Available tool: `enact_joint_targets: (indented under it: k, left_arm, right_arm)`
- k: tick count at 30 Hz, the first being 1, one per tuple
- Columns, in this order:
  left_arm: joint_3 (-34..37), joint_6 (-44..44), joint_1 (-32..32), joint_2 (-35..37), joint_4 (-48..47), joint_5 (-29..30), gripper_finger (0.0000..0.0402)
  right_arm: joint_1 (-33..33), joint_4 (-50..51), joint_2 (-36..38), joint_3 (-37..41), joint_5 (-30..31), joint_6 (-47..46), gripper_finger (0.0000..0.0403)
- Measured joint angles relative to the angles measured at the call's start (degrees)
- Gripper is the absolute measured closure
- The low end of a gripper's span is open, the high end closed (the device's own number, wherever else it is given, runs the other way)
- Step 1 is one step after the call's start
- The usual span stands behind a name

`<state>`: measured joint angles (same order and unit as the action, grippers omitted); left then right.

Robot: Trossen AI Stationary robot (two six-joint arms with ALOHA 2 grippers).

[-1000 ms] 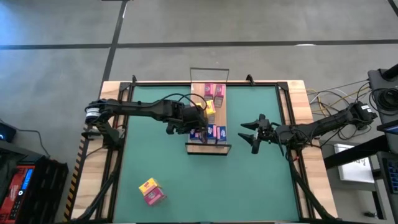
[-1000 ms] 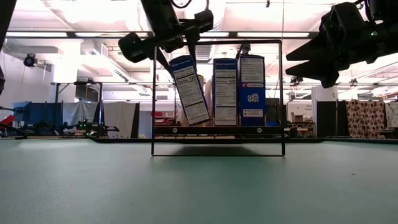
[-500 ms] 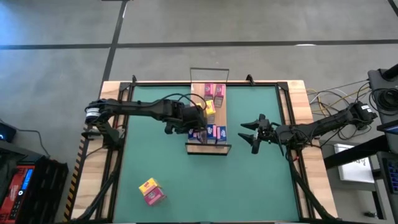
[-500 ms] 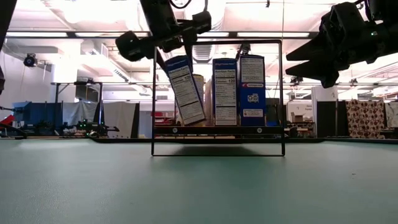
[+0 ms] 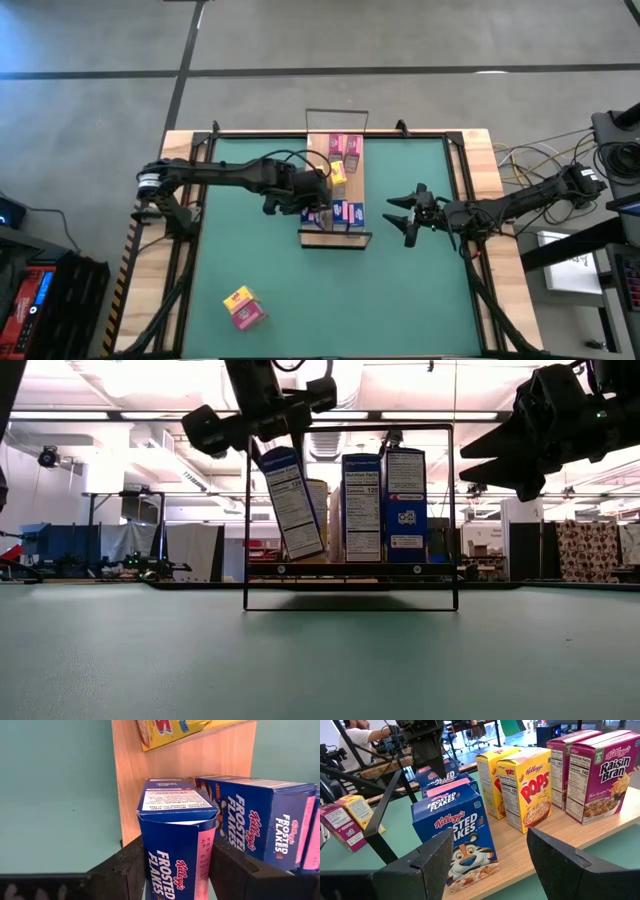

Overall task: Stack cereal on shelf
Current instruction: Put the pink cereal box on the shelf

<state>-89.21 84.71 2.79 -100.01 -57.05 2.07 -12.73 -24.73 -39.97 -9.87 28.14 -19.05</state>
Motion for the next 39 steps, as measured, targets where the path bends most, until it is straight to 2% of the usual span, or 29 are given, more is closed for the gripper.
enact_joint_targets:
  k: [16,26,39]
  left_arm:
    - [-0.03,-0.15,0.00,-1.31,0.43,-0.08,0.0241]
    - [-1.40,-0.17,0.00,-1.33,-0.81,-0.20,0.0207]
    - [-1.95,-0.17,0.00,-1.33,-0.78,-0.80,0.0203]
  right_arm:
    - [0.00,0.59,0.00,-0.01,0.02,0.00,0.0163]
    - [0.00,0.55,0.00,-0.01,0.02,0.00,0.0163]
    - [0.00,0.53,0.00,-0.02,0.02,0.00,0.0163]
